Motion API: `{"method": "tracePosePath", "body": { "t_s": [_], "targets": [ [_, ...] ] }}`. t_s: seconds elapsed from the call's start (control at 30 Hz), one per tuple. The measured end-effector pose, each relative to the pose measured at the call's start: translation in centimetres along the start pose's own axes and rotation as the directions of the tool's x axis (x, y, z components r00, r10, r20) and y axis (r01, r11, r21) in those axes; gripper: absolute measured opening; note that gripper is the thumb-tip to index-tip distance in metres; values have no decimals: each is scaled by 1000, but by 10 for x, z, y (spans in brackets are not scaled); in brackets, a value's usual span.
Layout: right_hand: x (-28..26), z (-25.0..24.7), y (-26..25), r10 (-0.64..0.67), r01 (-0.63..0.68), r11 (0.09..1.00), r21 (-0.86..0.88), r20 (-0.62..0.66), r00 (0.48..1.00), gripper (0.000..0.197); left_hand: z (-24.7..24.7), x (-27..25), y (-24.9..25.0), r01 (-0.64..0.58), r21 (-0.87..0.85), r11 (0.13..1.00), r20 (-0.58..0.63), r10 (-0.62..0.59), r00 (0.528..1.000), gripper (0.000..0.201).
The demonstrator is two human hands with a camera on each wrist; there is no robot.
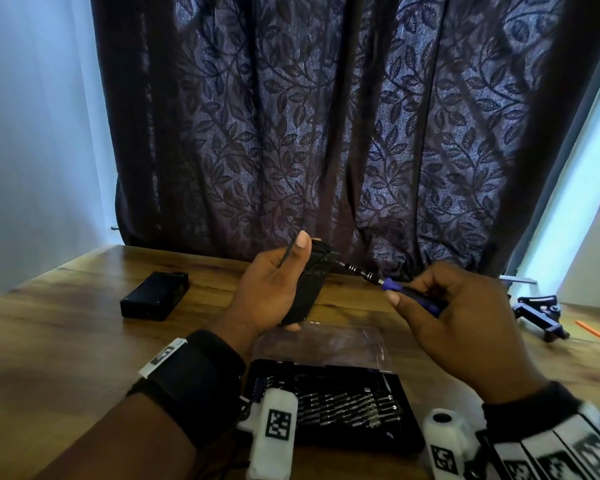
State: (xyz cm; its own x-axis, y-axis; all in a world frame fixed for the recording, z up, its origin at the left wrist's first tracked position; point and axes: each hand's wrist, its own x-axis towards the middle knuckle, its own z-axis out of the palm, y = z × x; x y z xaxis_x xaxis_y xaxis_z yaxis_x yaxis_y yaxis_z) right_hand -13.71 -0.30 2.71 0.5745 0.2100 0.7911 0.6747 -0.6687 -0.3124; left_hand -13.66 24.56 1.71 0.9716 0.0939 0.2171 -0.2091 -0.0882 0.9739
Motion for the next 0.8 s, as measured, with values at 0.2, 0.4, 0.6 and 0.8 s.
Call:
{"method": "tracePosePath", "body": {
  "t_s": [0.2,0.4,0.6,0.8],
  "targets": [
    [0,0,-1,1,-1,1000,2,9,1000,38,-1,-1,-2,-18,-2,1000,1,18,1000,105],
    [0,3,-1,16,-16,1000,-10,20,1000,35,4,-2,-1,31,-38,999,-18,-32,999,96],
    [-3,1,-16,-8,13,997,76,-67,998,24,8,-4,1,103,-143,984,-93,-117,989,107],
    [-3,1,-22,-19,27,996,90,-84,996,22,12,-8,8,109,-187,976,-56,-121,991,94]
  ]
}}
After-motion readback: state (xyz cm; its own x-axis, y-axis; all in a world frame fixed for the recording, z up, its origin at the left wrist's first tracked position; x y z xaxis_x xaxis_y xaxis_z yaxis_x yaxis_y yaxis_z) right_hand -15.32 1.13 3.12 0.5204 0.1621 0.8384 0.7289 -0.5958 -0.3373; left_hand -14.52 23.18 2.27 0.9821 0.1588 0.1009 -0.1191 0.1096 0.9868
